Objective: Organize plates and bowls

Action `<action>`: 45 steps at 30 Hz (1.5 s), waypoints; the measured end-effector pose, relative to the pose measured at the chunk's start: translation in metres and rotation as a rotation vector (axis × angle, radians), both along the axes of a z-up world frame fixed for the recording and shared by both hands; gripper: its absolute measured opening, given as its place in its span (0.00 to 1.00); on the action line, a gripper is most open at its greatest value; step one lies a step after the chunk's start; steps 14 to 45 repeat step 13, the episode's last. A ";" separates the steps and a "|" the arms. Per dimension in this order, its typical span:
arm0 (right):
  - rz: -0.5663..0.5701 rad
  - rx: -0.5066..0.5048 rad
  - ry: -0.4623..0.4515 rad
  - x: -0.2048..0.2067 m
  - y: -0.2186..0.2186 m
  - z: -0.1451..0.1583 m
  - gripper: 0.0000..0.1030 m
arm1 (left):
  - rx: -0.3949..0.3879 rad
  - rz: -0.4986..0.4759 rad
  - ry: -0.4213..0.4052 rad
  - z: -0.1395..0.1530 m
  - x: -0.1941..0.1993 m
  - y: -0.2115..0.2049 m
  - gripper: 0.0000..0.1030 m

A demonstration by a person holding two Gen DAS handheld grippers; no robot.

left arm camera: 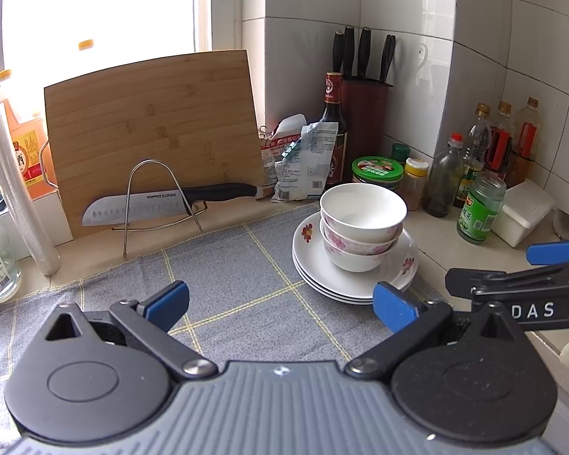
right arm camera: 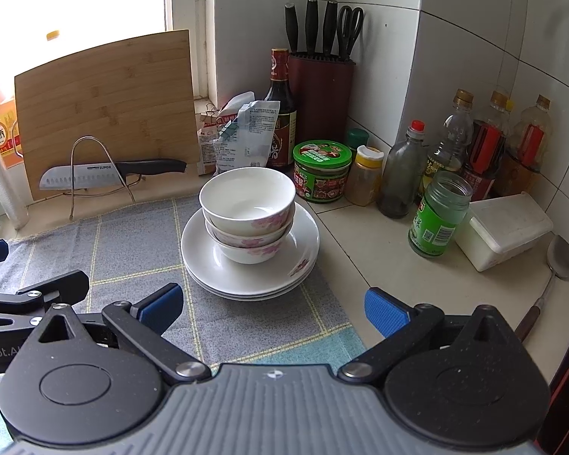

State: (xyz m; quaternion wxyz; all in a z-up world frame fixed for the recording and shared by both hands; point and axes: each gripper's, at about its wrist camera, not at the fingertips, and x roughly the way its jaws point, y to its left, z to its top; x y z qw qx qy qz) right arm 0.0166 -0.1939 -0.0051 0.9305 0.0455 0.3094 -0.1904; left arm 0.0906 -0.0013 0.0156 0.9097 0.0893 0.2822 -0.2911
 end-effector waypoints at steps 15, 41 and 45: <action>-0.004 -0.003 0.000 -0.001 0.001 0.001 1.00 | 0.001 -0.005 0.000 0.001 0.000 0.000 0.99; -0.004 -0.003 0.000 -0.001 0.001 0.001 1.00 | 0.001 -0.005 0.000 0.001 0.000 0.000 0.99; -0.004 -0.003 0.000 -0.001 0.001 0.001 1.00 | 0.001 -0.005 0.000 0.001 0.000 0.000 0.99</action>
